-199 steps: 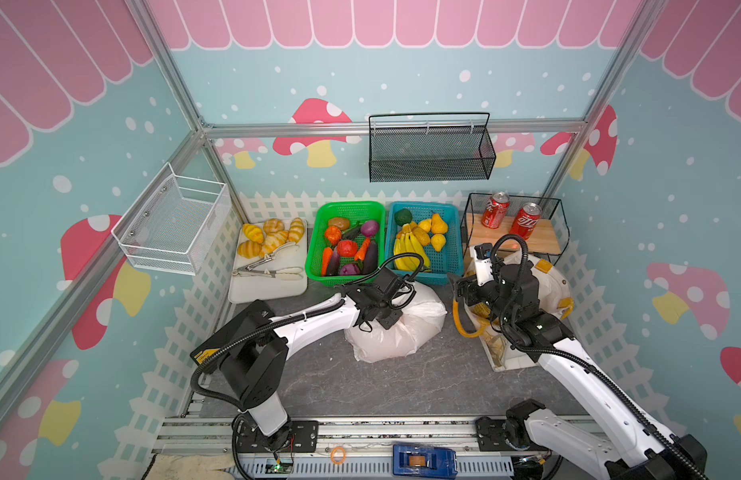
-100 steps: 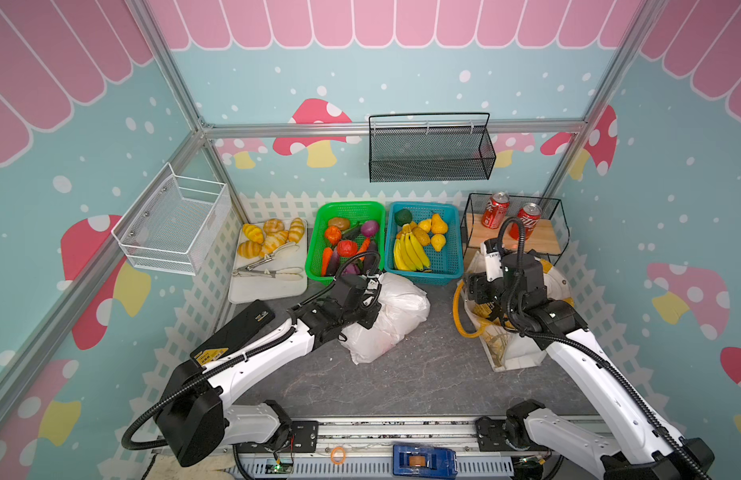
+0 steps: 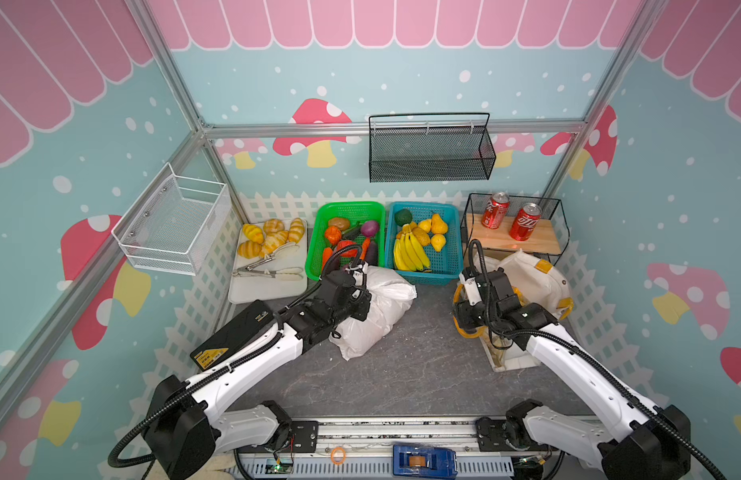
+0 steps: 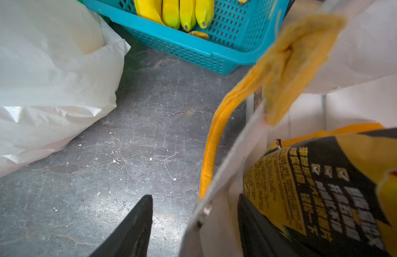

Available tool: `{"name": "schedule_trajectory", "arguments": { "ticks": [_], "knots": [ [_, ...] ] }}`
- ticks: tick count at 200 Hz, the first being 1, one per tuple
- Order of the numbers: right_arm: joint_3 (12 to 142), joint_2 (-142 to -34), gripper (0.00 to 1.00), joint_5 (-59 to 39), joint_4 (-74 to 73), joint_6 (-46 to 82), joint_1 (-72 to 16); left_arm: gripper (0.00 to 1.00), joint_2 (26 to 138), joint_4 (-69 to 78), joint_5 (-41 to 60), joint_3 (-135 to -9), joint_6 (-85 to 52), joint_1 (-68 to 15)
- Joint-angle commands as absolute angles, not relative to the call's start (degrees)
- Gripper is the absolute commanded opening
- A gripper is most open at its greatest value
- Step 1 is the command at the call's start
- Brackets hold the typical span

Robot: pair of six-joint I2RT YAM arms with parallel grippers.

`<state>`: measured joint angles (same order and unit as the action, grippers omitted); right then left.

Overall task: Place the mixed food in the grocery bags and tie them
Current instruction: 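Lift the white bag with the left gripper while right grips tote handle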

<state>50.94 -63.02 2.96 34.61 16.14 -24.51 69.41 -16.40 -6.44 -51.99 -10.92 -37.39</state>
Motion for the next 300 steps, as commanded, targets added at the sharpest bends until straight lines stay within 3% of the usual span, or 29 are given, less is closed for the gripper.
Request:
{"name": "schedule_trajectory", "arguments": {
  "ticks": [1, 27, 57, 106, 155, 229, 265, 300],
  "knots": [
    [50.86, -62.63, 0.37, 1.11, 34.22, 17.67, -24.96, 0.0, 66.29, -14.39, -7.9, -51.26, -13.17, -36.93],
    [52.42, -61.35, 0.15, -3.84, 35.58, 17.25, -24.94, 0.0, 63.73, -14.87, -7.85, -51.06, -14.27, -36.23],
    [53.36, -60.42, 0.05, -17.21, 32.34, 18.46, -25.29, 0.0, 61.04, -15.1, -7.64, -51.16, -15.89, -34.41],
    [54.06, -60.69, 0.03, -26.55, 20.54, 25.14, -27.93, 0.0, 59.35, -19.94, -12.48, -54.95, -18.73, -33.33],
    [52.74, -66.63, 0.04, -26.55, 7.3, 31.68, -33.69, 0.0, 58.76, -23.68, -17.22, -58.38, -19.16, -33.24],
    [59.34, -79.58, 0.2, -26.87, -5.35, 35.76, -43.48, 0.0, 55.86, -28.71, -30.75, -64.42, -18.43, -32.99],
    [62.56, -78.27, 0.39, -27.49, -3.17, 32.27, -44.04, 0.0, 54.72, -30.64, -30.72, -68.35, -19.34, -32.95],
    [66.71, -73.97, 0.57, -24.35, 9.04, 23.52, -42.58, 0.0, 53.4, -31.21, -26.09, -71.71, -23.48, -35.56]
  ]
}}
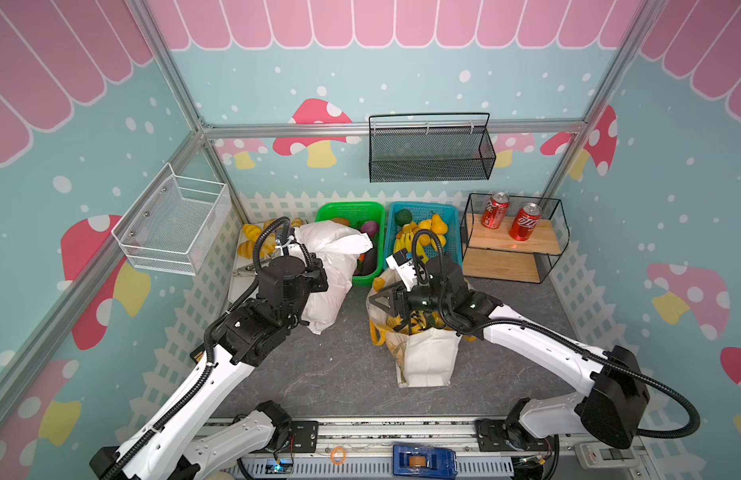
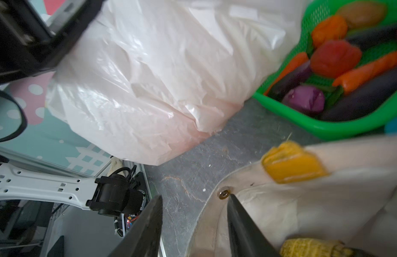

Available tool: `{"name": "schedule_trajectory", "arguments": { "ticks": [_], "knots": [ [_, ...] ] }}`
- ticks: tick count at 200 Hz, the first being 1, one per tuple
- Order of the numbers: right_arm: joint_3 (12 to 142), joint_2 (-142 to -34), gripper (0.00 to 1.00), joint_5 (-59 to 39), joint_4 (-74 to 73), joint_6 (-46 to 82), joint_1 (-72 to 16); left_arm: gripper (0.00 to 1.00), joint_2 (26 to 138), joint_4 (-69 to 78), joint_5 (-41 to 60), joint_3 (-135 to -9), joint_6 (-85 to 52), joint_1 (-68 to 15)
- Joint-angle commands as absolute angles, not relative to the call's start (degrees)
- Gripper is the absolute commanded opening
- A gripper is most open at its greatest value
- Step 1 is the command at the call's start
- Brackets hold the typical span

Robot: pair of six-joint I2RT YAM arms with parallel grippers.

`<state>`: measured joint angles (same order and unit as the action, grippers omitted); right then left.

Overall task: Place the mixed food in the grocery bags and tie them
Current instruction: 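Lift the white bag with the left gripper while right grips tote handle, then carry the white bag over the tote with left while right holds tote open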

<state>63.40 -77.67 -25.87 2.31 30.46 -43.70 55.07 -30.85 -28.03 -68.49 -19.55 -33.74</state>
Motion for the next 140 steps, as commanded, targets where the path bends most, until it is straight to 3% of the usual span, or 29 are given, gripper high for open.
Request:
{"name": "schedule_trajectory", "arguments": {
  "ticks": [1, 82, 116, 140],
  "knots": [
    [66.75, -73.77, 0.58, -24.17, 9.35, 23.27, -42.52, 0.0, 53.38, -31.21, -26.14, -71.8, -23.61, -35.71],
    [58.23, -58.67, 0.76, -5.25, 27.51, 16.49, -20.02, 0.0, 59.71, -15.58, -24.96, -79.58, -27.39, -56.28],
    [50.98, -57.75, 0.74, -10.17, 26.52, 17.53, -16.35, 0.0, 67.05, -5.65, -25.25, -81.27, -27.11, -61.4],
    [48.0, -57.32, 0.65, -7.88, 25.32, 17.12, -15.47, 0.0, 71.3, 1.34, -25.72, -81.47, -28.03, -62.32]
  ]
}}
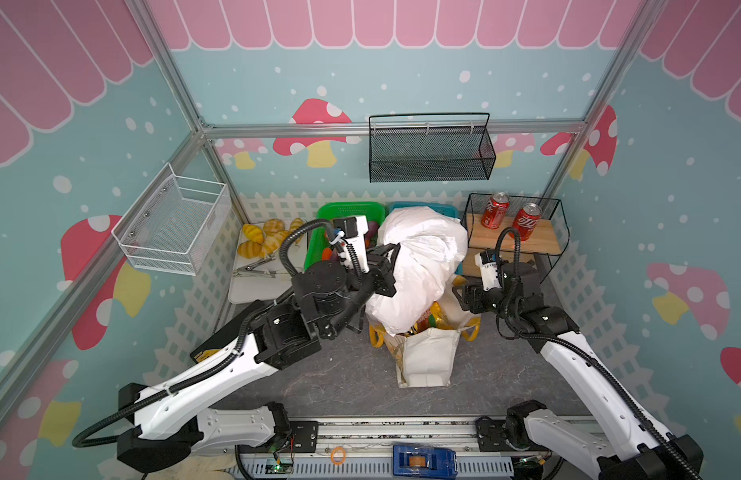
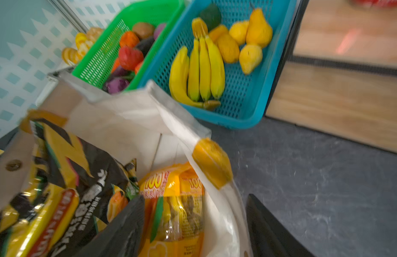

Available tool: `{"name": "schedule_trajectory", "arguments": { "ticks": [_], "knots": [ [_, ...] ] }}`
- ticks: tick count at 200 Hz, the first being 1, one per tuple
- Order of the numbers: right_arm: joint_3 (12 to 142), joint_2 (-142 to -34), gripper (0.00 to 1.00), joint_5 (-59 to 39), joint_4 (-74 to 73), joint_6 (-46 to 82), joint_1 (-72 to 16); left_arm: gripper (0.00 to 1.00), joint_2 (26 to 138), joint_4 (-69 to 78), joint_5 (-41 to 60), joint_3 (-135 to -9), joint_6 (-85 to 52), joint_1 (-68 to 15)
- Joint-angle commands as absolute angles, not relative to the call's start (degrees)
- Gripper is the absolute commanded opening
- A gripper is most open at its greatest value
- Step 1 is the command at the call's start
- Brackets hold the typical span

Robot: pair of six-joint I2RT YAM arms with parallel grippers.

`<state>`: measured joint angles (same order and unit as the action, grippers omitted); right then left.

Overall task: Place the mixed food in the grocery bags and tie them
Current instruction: 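Carry the white bag over the tote with left while right holds tote open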

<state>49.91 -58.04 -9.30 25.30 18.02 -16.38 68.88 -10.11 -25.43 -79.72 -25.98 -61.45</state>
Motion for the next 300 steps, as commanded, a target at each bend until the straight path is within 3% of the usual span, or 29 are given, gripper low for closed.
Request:
{"name": "schedule_trajectory", "arguments": {
  "ticks": [1, 68, 150, 210, 233, 300],
  "knots": [
    [47.91, -57.31, 0.65, -7.85, 25.27, 17.09, -15.42, 0.0, 71.42, 1.68, -25.74, -81.47, -28.17, -62.41],
    [42.29, -53.88, 0.12, -14.51, 18.53, 19.0, -10.23, 0.0, 79.53, 12.27, -24.04, -82.13, -33.45, -63.18],
    [40.18, -51.51, 0.04, -19.18, 14.31, 22.91, -8.74, 0.0, 81.29, 19.46, -22.52, -82.83, -34.5, -63.37],
    [37.98, -46.96, 0.03, -22.21, 8.98, 29.9, -7.39, 0.0, 81.52, 23.54, -25.53, -67.63, -34.12, -62.88],
    [36.42, -46.03, 0.02, -23.2, 6.13, 32.22, -7.36, 0.0, 80.17, 16.47, -20.95, -66.4, -31.14, -62.21],
    [36.17, -45.82, 0.0, -19.83, 3.84, 34.45, -6.21, 0.0, 79.42, -23.24, -6.32, -74.41, -27.56, -57.22]
  ]
}}
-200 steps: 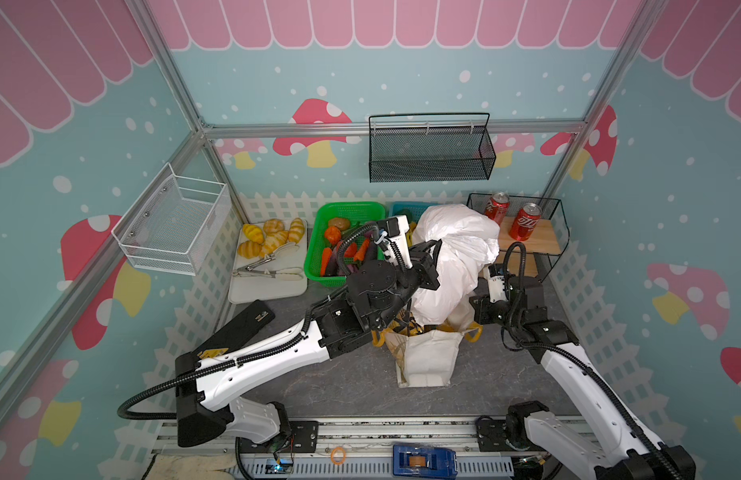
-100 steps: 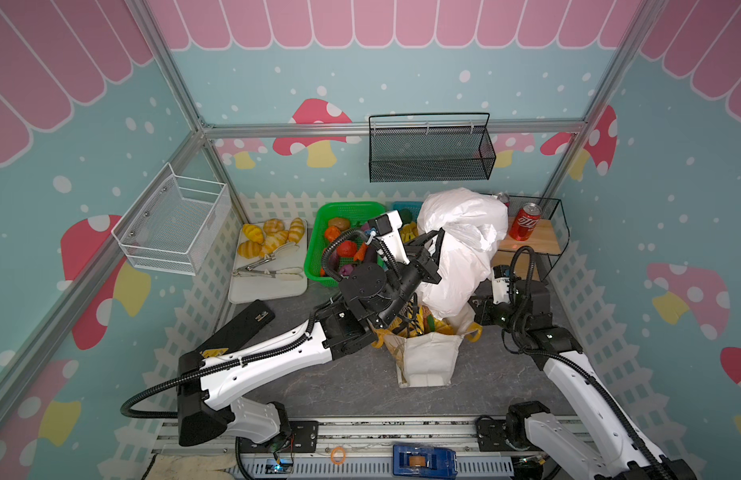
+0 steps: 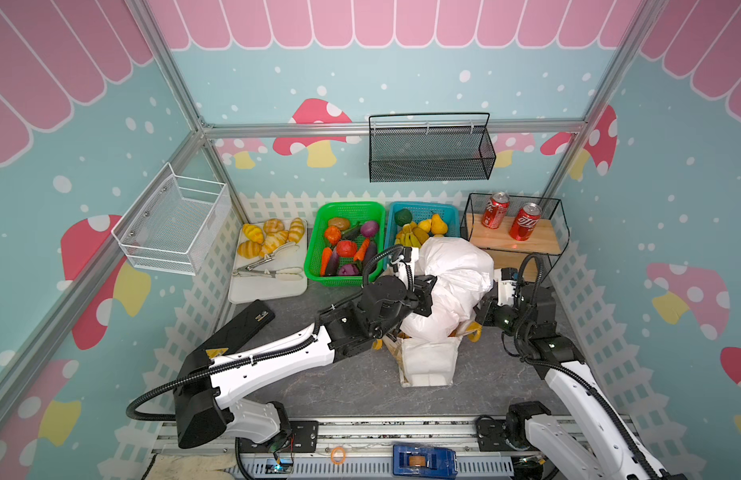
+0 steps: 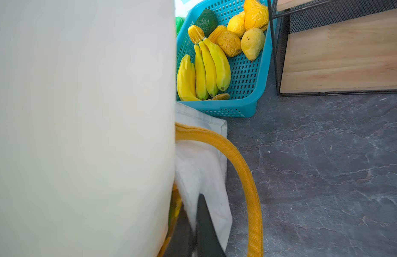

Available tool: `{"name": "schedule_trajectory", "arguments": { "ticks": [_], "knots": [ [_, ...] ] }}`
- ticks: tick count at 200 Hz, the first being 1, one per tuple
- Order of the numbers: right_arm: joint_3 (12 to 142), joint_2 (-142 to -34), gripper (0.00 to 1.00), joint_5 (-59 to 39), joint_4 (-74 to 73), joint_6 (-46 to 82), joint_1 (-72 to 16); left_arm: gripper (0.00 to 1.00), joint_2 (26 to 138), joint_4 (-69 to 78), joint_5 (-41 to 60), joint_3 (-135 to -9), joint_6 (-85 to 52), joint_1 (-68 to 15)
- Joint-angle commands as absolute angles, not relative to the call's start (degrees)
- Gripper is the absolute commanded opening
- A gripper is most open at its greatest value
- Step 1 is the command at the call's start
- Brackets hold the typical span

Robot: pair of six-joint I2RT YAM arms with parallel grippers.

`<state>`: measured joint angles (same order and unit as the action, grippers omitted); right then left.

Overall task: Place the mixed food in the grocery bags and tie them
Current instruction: 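Carry the white bag over the tote with left while right holds tote open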

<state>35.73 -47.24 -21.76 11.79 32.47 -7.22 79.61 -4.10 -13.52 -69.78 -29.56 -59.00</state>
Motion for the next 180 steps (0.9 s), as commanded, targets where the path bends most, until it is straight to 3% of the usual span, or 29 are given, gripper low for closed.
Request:
{"name": "schedule_trajectory", "arguments": {
  "ticks": [1, 80, 146, 162, 180],
  "knots": [
    [36.15, -45.81, 0.0, -19.76, 3.72, 34.49, -6.18, 0.0, 79.48, -23.71, -6.15, -74.51, -27.4, -57.18],
    [35.82, -44.53, 0.0, -21.96, -2.99, 34.06, -5.77, 0.0, 93.35, -53.94, -2.28, -91.58, -10.44, -56.27],
    [34.1, -47.01, 0.0, -20.14, -3.6, 34.04, -4.93, 0.0, 106.45, -53.88, 6.41, -100.09, -7.06, -56.45],
    [33.57, -47.06, 0.0, -19.27, -2.62, 32.88, -4.1, 0.03, 108.25, -53.7, 7.16, -101.85, -7.16, -56.53],
    [33.94, -47.28, 0.01, -19.82, -1.65, 30.84, -3.61, 0.13, 107.32, -53.17, 7.4, -102.66, -6.94, -56.56]
  ]
}}
